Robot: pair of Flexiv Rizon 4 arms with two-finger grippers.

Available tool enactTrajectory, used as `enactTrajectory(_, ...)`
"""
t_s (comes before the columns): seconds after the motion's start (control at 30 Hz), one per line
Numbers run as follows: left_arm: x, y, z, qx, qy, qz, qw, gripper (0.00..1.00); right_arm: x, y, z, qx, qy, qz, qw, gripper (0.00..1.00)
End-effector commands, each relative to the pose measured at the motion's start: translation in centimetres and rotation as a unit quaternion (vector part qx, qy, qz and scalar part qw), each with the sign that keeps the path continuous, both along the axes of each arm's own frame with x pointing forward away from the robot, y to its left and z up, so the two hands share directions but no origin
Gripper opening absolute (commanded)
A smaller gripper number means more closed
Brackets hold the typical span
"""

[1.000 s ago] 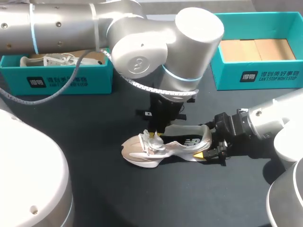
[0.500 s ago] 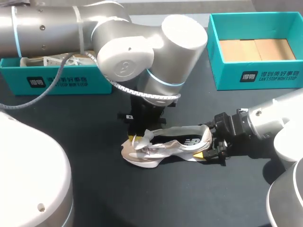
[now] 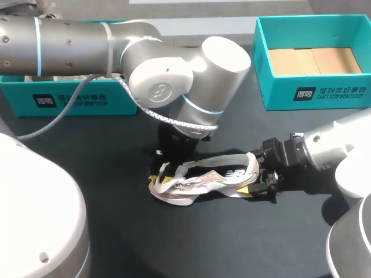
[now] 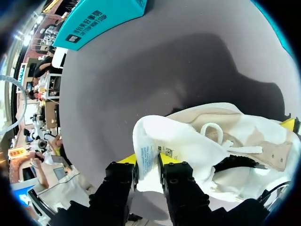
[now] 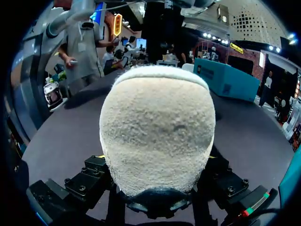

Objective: Take the shoe out of the shoebox, open the shoe tongue, remove and reinsert the insole, then place the shoe into the shoebox

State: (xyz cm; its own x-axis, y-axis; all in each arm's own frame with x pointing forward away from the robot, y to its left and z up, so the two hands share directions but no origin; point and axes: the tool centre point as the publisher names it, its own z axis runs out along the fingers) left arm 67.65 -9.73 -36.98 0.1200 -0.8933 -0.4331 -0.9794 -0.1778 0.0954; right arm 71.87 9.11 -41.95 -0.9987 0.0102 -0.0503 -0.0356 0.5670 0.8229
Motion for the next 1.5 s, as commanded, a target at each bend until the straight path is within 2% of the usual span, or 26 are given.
enactTrajectory(0.03,-0.3,0.5,0.1,0.017,-0.045,0.101,0.994,0.56,-0.1,0.1,-0.1,-0.001,-0.001,-0.001,1.000,0.00)
enactTrajectory(0.1,-0.4,0.9,0.5,0.009,-0.047,0.110,0.993,0.76,-0.1,0.1,-0.1,-0.001,-0.001,-0.001,1.000,0.00)
enactTrajectory(0.17,-0.4,1.2,1.1,0.005,-0.048,0.114,0.992,0.91,-0.1,0.1,-0.1,-0.001,-0.001,-0.001,1.000,0.00)
enactTrajectory(0.23,-0.5,1.3,1.9,-0.010,-0.048,0.114,0.992,1.00,-0.1,0.1,-0.1,-0.001,-0.001,-0.001,1.000,0.00)
enactTrajectory(0.4,-0.4,0.8,4.6,-0.063,-0.050,0.092,0.993,1.00,-0.1,0.1,-0.1,-0.001,-0.001,-0.001,1.000,0.00)
enactTrajectory(0.53,-0.4,-0.4,7.3,-0.102,-0.046,0.047,0.993,1.00,-0.1,0.1,-0.1,-0.001,-0.001,-0.001,1.000,0.00)
enactTrajectory(0.7,-0.6,-2.7,9.5,-0.126,-0.023,-0.049,0.991,1.00,-0.1,0.1,-0.1,-0.001,-0.001,-0.001,1.000,0.00)
enactTrajectory(0.83,-0.6,-4.6,11.1,-0.148,0.004,-0.155,0.977,1.00,-0.1,0.1,-0.1,-0.001,-0.001,-0.001,1.000,0.00)
enactTrajectory(0.97,-0.9,-6.6,12.7,-0.168,0.038,-0.282,0.944,1.00,-0.1,0.1,-0.1,-0.001,-0.001,-0.001,1.000,0.00)
enactTrajectory(1.17,-2.2,-9.2,15.1,-0.153,0.089,-0.467,0.866,1.00,-0.1,0.1,-0.1,-0.001,-0.001,-0.001,1.000,0.00)
enactTrajectory(1.37,-3.0,-10.5,17.4,-0.183,0.112,-0.616,0.758,1.00,-0.1,0.1,-0.1,-0.001,-0.001,-0.001,1.000,0.00)
enactTrajectory(1.5,-3.1,-10.7,18.9,-0.208,0.104,-0.676,0.700,1.00,-0.1,0.1,-0.1,-0.001,-0.001,-0.001,1.000,0.00)
